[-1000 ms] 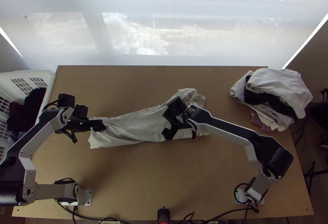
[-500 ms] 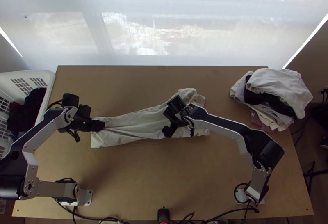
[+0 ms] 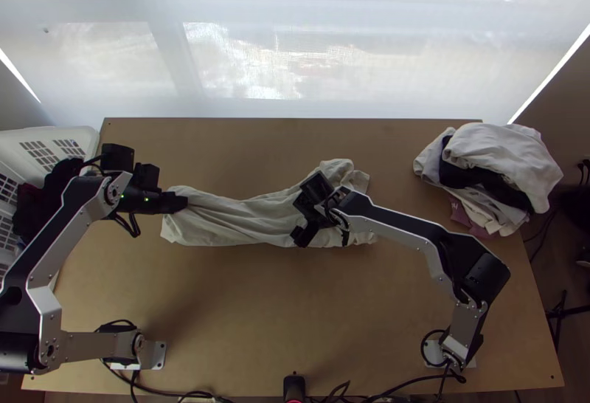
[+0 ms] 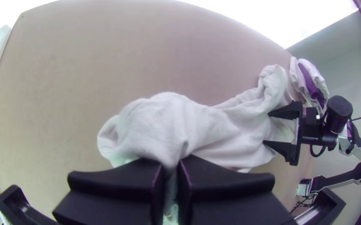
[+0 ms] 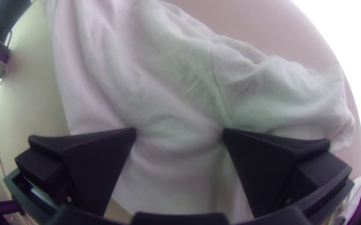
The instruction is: Fold the t-shirt
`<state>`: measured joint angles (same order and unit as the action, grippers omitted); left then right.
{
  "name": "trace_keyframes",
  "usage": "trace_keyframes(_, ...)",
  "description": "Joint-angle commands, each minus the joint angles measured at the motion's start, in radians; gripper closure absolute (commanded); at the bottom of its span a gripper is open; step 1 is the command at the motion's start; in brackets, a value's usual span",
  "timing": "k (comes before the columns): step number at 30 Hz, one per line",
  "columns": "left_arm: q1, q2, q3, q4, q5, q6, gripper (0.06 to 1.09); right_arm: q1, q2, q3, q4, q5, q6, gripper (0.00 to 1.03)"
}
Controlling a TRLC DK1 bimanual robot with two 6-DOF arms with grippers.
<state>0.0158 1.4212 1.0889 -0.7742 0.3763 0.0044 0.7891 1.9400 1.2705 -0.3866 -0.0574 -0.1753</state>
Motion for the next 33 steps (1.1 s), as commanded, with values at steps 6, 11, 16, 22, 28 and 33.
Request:
trace_keyframes(6, -0.177, 0.004, 0.197, -0.045, 0.044, -0.024, 1.05, 0.013, -0.013, -0.008, -0.014, -0.001, 0.013, 0.05)
trace_keyframes(11, -0.232, 0.038, 0.298, -0.053, 0.046, -0.018, 1.05, 0.004, -0.067, 0.001, -0.029, -0.001, 0.02, 0.05)
trace_keyframes(16, -0.264, 0.082, 0.381, -0.062, 0.052, -0.02, 1.05, -0.021, -0.162, 0.023, -0.101, -0.012, 0.023, 0.05)
trace_keyframes(22, -0.33, 0.111, 0.404, -0.062, 0.053, -0.024, 1.05, -0.053, -0.239, 0.044, -0.164, -0.019, 0.022, 0.05)
trace_keyframes(28, -0.398, 0.14, 0.436, -0.06, 0.053, -0.024, 1.05, -0.202, -0.354, 0.095, -0.242, -0.036, 0.023, 0.05)
trace_keyframes(33, -0.45, 0.196, 0.509, -0.051, 0.053, -0.034, 1.05, -0.38, -0.454, 0.102, -0.29, -0.053, 0.023, 0.05)
